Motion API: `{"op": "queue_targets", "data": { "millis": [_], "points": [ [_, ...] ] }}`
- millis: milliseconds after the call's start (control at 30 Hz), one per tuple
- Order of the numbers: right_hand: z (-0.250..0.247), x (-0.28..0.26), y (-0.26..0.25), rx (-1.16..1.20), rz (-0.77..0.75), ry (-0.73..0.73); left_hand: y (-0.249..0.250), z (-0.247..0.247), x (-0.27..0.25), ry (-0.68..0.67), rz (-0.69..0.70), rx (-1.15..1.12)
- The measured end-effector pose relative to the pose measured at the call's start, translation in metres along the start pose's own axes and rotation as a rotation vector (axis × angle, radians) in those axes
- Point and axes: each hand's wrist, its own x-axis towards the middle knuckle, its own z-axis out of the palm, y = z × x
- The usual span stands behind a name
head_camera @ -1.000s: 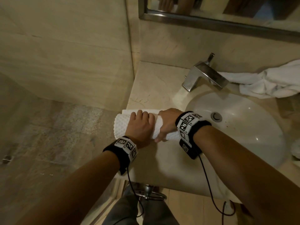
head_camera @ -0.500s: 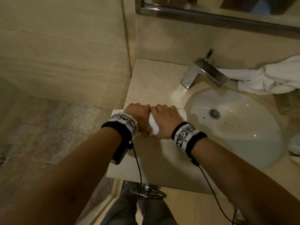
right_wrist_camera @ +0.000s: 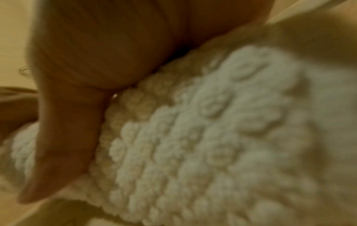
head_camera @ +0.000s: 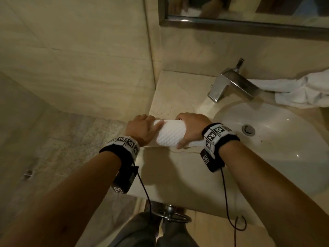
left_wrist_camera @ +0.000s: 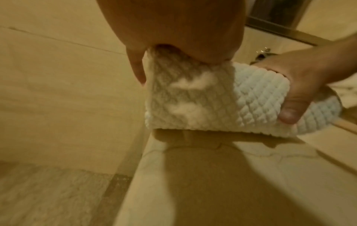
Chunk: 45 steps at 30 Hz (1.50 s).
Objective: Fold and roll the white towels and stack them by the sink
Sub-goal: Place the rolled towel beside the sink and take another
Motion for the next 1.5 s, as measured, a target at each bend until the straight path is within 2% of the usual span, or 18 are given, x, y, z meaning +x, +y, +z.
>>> {"op": "queue_targets", "data": {
  "millis": [67, 133, 167, 267, 333, 433, 500, 633, 733, 800, 900, 967, 1067, 1200, 1300, 1400, 1500],
  "points": [
    [0.003, -0.007, 0.011, 0.11, 0.037, 0.037, 0.003, -0.003, 0.0, -0.02, -0.123, -0.138],
    [0.01, -0.015, 0.028, 0.38, 0.116, 0.083, 0.003, -0.005, 0.003, -0.06, -0.272, -0.287],
    [0.015, -0.02, 0.035, 0.546, 0.162, 0.108, 0.002, -0.009, 0.002, -0.077, -0.367, -0.438],
    [0.034, -0.032, 0.046, 0.948, 0.295, 0.173, -0.002, -0.014, -0.003, -0.203, -0.623, -1.104],
    [0.04, -0.032, 0.043, 1.084, 0.371, 0.238, -0.002, -0.015, -0.006, -0.168, -0.691, -1.273],
    [0.035, -0.027, 0.035, 1.191, 0.462, 0.288, -0.009, -0.003, -0.002, -0.093, -0.762, -1.129],
    [0.031, -0.024, 0.032, 1.226, 0.492, 0.264, -0.007, -0.008, 0.002, -0.085, -0.809, -1.107],
    [0.029, -0.023, 0.029, 1.177, 0.659, 0.189, 0.004, -0.031, 0.001, -0.207, -0.828, -0.997],
    [0.025, -0.023, 0.029, 1.221, 0.681, 0.146, 0.008, -0.03, 0.007, -0.233, -0.857, -0.95],
    [0.028, -0.015, 0.034, 1.227, 0.714, 0.141, 0.008, -0.029, 0.009, -0.228, -0.837, -0.888],
    [0.038, 0.001, 0.051, 1.243, 0.727, 0.146, 0.011, -0.032, 0.013, -0.308, -0.759, -0.843],
    [0.027, -0.007, 0.042, 1.281, 0.706, 0.121, 0.017, -0.039, 0.012, -0.395, -0.749, -0.826],
    [0.016, -0.02, 0.033, 1.322, 0.688, 0.087, 0.02, -0.046, 0.017, -0.443, -0.704, -0.843],
    [0.023, -0.017, 0.049, 1.33, 0.781, 0.235, 0.035, -0.054, 0.013, -0.481, -0.693, -0.88],
    [0.02, -0.028, 0.058, 1.393, 0.83, 0.282, 0.052, -0.055, 0.017, -0.51, -0.657, -0.898],
    [0.023, -0.037, 0.077, 1.471, 0.838, 0.317, 0.069, -0.059, 0.024, -0.518, -0.66, -0.902],
    [0.025, -0.055, 0.096, 1.532, 0.846, 0.394, 0.093, -0.061, 0.035, -0.544, -0.603, -0.916]
  ]
}}
